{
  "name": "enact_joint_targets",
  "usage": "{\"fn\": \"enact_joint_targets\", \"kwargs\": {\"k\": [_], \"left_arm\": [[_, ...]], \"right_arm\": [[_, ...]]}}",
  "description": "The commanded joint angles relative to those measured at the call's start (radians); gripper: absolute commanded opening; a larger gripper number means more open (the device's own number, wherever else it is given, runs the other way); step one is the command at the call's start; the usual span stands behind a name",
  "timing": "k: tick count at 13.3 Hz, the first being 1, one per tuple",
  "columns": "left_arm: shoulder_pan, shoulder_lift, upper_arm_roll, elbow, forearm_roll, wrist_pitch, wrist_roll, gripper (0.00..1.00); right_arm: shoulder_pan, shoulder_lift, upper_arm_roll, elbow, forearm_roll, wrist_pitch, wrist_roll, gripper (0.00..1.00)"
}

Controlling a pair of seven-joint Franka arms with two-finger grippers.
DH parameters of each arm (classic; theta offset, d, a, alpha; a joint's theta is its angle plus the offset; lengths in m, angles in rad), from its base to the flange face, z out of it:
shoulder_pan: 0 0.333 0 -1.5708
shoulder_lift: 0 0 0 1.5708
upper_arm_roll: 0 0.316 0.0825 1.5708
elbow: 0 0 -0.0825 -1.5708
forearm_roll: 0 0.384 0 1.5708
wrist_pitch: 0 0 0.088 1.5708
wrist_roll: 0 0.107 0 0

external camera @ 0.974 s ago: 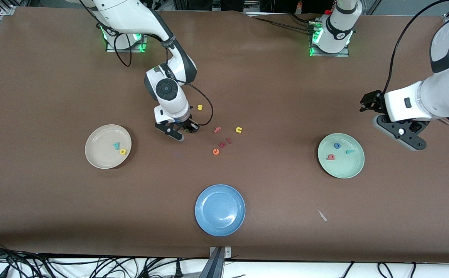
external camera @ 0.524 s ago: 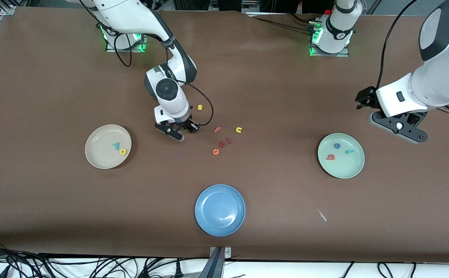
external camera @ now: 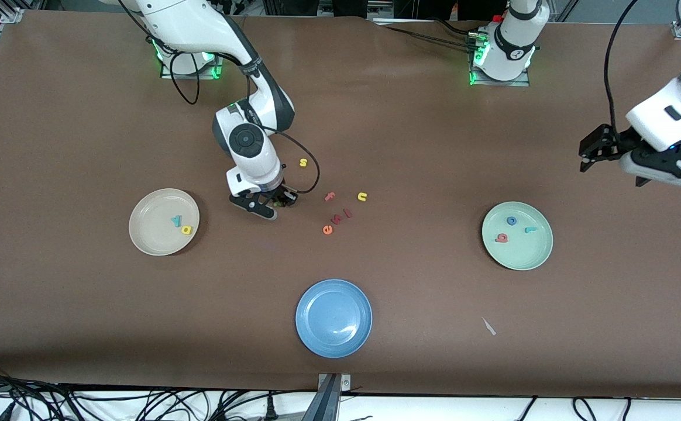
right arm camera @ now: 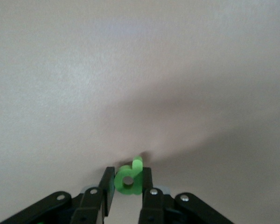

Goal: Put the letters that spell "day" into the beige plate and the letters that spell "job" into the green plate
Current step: 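Grasp the green d with the right gripper while the left gripper retracts, then carry the green d to the beige plate and release it with the right gripper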

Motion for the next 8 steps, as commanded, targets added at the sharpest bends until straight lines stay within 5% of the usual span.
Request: {"fn": "enact_joint_targets", "kwargs": {"k": [1, 8], "left_arm": [[0.033, -0.052, 0.009, -0.082, -0.104, 0.032, -0.096, 1.00], [0.096, -0.067, -0.038, -0.083, -0.115, -0.066, -0.213, 1.00]], "right_arm": [[0.003, -0.039, -0.044, 0.010, -0.009, -0.077, -0.130, 0.27], [0.001, -0.094, -0.184, 0.007, -0.007, -0.238, -0.518, 0.29]]}}
